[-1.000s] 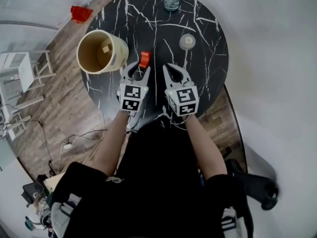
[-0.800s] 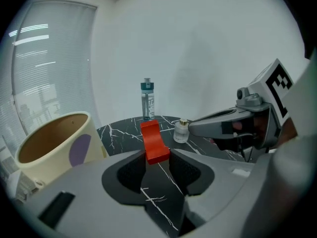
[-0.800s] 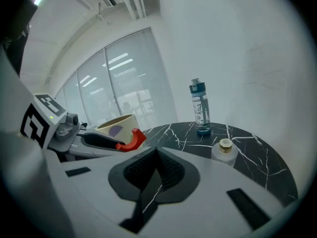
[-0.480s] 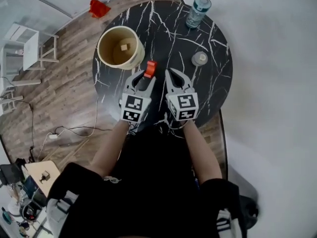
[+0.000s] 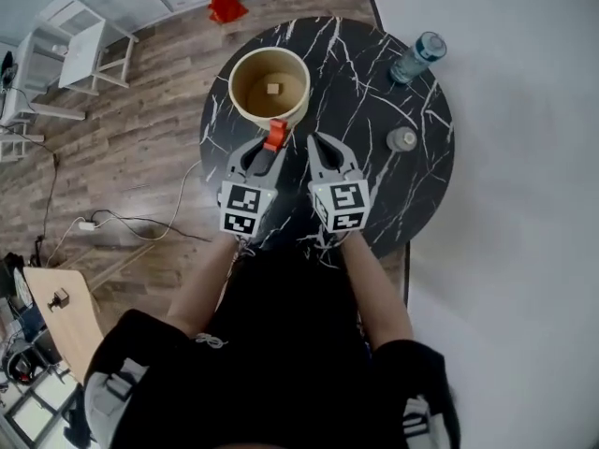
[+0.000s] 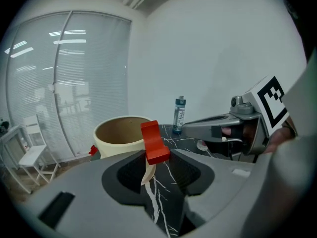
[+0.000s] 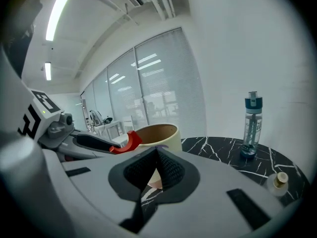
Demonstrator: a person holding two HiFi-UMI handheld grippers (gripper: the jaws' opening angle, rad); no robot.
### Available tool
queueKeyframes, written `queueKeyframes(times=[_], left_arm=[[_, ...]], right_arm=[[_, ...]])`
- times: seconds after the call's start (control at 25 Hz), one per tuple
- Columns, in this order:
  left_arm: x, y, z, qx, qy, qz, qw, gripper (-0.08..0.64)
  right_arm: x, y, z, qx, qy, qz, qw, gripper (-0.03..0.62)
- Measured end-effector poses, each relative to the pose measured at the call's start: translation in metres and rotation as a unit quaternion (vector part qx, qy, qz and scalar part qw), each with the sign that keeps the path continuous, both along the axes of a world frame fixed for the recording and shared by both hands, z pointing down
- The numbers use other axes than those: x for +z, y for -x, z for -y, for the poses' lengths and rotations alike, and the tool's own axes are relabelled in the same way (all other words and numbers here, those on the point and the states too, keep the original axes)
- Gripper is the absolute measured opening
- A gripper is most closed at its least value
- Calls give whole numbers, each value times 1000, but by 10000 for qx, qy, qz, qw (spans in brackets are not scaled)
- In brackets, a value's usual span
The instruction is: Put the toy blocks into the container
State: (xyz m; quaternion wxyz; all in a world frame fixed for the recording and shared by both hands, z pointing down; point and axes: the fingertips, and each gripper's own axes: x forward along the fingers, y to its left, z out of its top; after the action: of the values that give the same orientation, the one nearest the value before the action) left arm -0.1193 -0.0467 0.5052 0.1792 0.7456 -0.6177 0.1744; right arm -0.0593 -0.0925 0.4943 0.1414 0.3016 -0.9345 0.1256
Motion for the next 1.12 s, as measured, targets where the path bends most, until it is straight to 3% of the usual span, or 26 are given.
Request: queueKeyframes(times=[0.4, 0.64, 0.76, 0.92, 1.12], left_arm=[[-32, 55, -12, -395, -391, -61, 9984, 146], [-64, 73, 1, -258, -679, 62, 9973, 146], [-74, 78, 9, 7, -652, 114, 9978, 146], [-74, 79, 21, 683, -322, 201, 9969, 146], [-57, 76, 39, 1555, 186, 573, 9860, 146]], right_arm=[[-28, 37, -11, -223, -253, 55, 9994, -3], [-63, 47, -4, -101, -584, 149, 9981, -3], [-78, 52, 0, -14, -716, 192, 9972, -3], [-87, 54, 5, 121, -801, 170, 9966, -3], [-80, 50, 7, 332, -674, 133, 9971, -3]])
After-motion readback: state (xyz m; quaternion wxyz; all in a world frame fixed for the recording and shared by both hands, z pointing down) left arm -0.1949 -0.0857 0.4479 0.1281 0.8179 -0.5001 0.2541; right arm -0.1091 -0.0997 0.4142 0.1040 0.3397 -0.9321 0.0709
